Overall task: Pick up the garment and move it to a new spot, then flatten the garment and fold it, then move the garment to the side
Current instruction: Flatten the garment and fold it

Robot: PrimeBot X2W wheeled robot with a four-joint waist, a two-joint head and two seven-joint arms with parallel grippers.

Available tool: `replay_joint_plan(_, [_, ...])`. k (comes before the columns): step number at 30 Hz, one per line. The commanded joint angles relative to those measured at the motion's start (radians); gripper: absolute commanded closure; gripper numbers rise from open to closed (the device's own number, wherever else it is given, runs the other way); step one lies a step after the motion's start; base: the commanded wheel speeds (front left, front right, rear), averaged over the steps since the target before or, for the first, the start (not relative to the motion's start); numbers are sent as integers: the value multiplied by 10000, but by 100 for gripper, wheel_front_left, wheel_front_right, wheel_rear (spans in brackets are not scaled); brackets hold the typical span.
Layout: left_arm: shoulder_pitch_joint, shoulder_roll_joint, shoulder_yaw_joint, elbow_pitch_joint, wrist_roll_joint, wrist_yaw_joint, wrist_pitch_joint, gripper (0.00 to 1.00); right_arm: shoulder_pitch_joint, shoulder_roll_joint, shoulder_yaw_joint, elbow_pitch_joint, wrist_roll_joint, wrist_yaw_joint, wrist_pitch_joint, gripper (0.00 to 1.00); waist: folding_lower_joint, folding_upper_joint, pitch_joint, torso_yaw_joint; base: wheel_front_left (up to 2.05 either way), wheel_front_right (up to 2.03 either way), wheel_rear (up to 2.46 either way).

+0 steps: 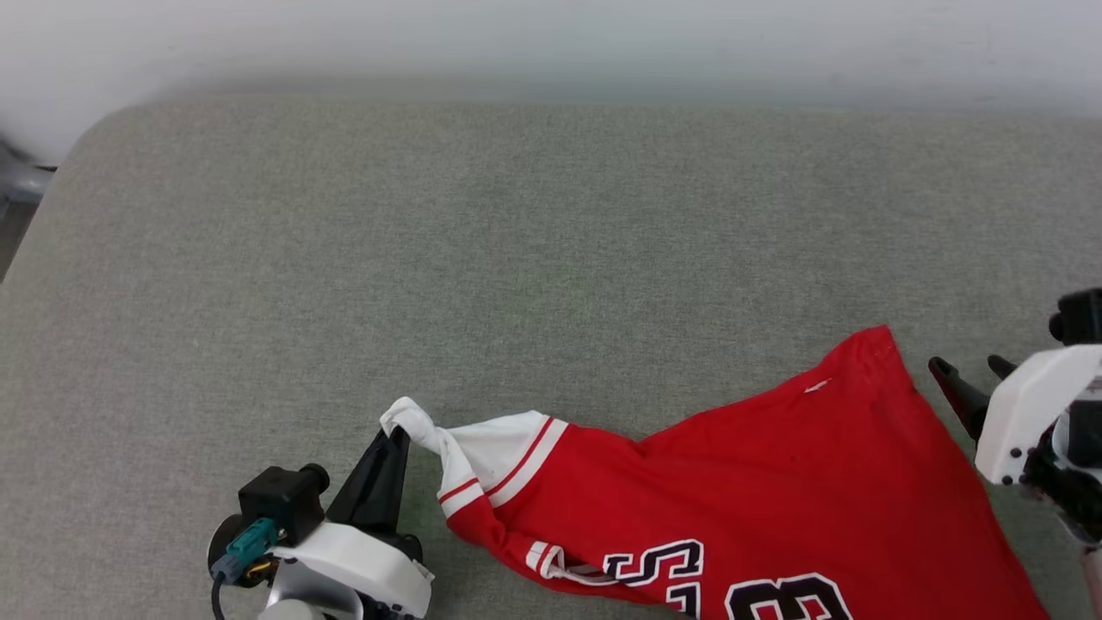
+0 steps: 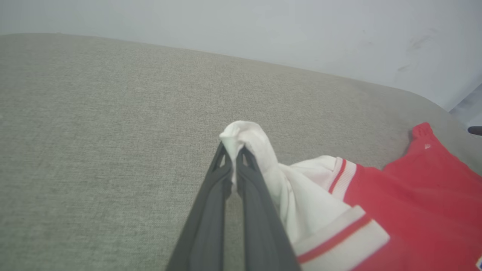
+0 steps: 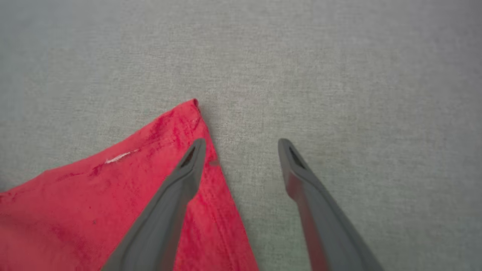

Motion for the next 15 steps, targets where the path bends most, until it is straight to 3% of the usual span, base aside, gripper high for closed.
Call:
replay_joint_plan(1, [-194, -55, -27, -53, 72, -14, -59, 100, -398, -240, 306, 32, 135, -6, 509, 0, -1, 0, 233, 197, 0, 0, 0])
replay_joint_plan(4, [-347, -105, -66, -110, 103, -54, -70, 100, -906, -632, 986, 158, 390, -8, 1579, 0, -1, 0, 440, 358, 0, 0, 0])
replay_joint_plan(12, [-666, -241, -50, -394, 197, -105, -77, 100, -1776, -1025, 2436, 877, 873, -8, 2326, 0, -1, 0, 968, 619, 0, 0, 0])
replay_joint_plan(15, [-764, -268, -68, -411, 227, -144, -79, 100, -1487, -956, 3558, 1745, 1449, -1, 2928, 0, -1, 0, 1165, 691, 0, 0, 0])
